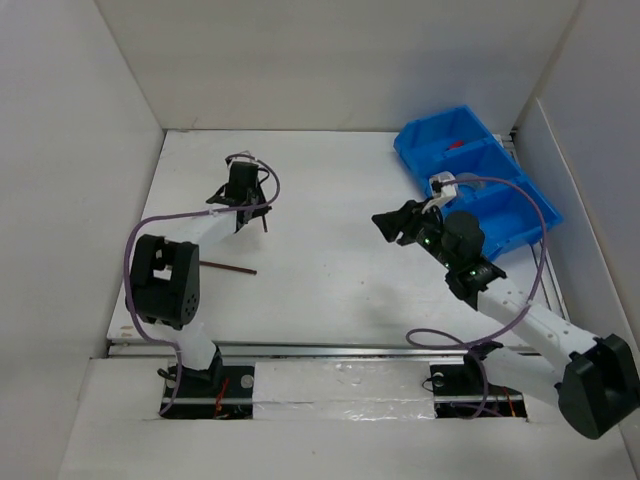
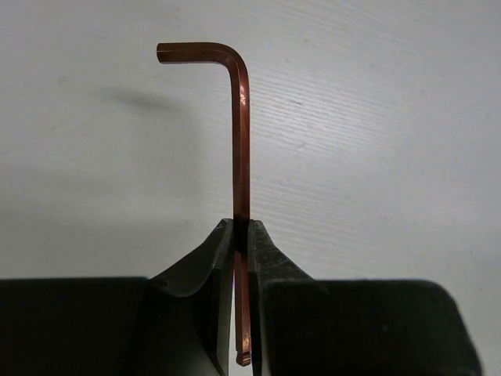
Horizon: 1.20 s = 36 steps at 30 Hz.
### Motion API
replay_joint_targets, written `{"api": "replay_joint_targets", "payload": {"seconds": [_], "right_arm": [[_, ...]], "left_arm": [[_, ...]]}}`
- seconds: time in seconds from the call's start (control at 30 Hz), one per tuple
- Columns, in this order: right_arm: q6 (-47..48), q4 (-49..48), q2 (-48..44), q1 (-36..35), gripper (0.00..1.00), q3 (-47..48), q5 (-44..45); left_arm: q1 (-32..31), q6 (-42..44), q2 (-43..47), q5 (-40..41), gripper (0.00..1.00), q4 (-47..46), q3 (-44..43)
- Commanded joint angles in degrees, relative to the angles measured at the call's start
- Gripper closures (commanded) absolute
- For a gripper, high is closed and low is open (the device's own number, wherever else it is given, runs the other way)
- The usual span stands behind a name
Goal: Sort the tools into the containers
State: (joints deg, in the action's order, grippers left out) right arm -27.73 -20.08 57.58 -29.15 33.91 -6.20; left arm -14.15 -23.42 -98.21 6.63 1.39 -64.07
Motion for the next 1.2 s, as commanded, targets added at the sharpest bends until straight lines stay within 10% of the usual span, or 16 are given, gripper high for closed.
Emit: {"api": "replay_joint_targets", "payload": {"seconds": [0.0,0.43,1.17], "right_arm": [[-2.25,-7.26,4.20,1.98,0.47,4.84,-11.36],[-7.17,-17.01,21.69,0.23,0.44,13.46,-15.43],[-16.39,-38.81,42.61,-1.88,0.45,19.79,-18.85]], "left_arm": [[-3.50,-0.05,6.53,-2.16,1.00,-6.13,2.98],[-21.43,-1.63,20.87,5.05,1.00,-5.79,6.24],[-25.57,-1.28,23.16,4.70,1.00,-10.00,10.20]]}}
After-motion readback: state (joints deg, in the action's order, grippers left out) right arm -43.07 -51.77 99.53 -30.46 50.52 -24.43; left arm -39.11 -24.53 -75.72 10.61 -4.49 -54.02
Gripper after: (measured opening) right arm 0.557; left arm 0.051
